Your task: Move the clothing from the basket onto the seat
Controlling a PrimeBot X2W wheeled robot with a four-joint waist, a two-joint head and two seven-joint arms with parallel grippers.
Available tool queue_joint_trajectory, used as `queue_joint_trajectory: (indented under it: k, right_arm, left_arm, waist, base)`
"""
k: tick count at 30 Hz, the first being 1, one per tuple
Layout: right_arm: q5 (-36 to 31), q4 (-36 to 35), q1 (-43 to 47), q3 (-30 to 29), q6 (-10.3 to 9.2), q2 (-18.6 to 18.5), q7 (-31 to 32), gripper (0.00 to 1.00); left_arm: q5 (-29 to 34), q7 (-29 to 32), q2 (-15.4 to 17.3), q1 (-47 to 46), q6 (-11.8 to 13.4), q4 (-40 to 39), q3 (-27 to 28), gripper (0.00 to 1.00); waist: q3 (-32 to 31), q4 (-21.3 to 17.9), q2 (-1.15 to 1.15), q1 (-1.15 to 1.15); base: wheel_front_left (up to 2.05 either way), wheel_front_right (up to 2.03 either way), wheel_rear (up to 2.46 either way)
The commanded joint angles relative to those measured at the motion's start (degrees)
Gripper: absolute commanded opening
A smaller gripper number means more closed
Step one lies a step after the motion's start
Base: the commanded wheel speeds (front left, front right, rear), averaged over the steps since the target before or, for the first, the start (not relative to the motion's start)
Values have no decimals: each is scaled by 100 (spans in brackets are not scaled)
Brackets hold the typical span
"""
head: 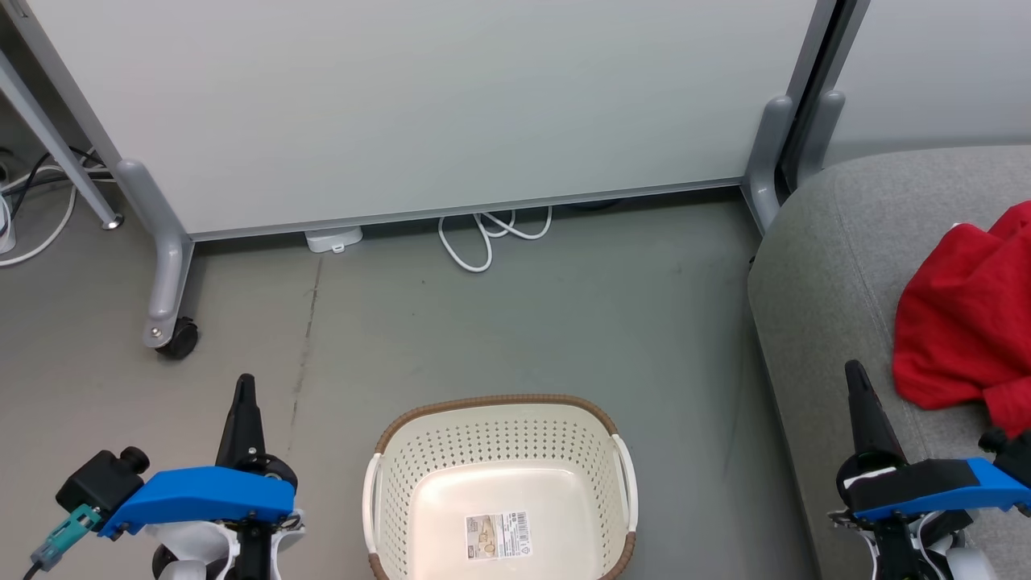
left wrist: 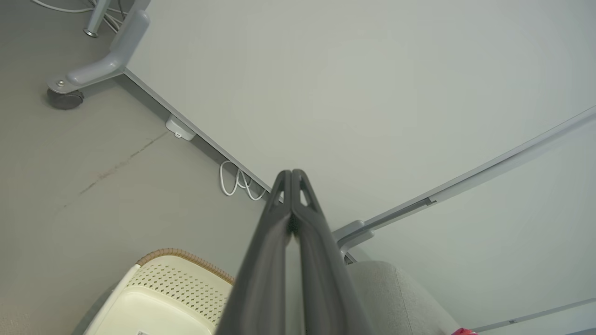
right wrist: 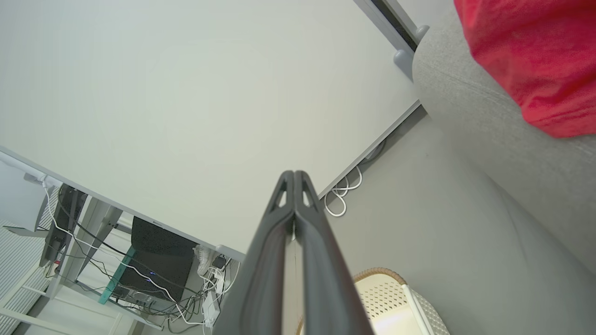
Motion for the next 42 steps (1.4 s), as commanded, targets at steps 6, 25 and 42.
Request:
queue_joint_trajectory:
  k: [6, 25, 42]
  right_arm:
    - [474, -92, 19, -39, 2, 0, 122, 0]
    - [1667, -123, 58, -95, 2, 15, 420, 0]
    - [2567, -145, 89, -137, 2, 26, 642, 0]
  left_arm:
    - [-470, 119, 11, -22, -51, -114, 94, 0]
    - [-1626, 415, 12, 26, -116, -197, 240, 0]
    - [-2515, 635, 12, 58, -171, -257, 342, 0]
  waist:
    - [-26, -15, 0, 0]
    - [-115, -64, 0, 0]
    - [-194, -107, 0, 0]
  base:
    - [0, 0, 0]
    - [0, 0, 0]
    - [0, 0, 0]
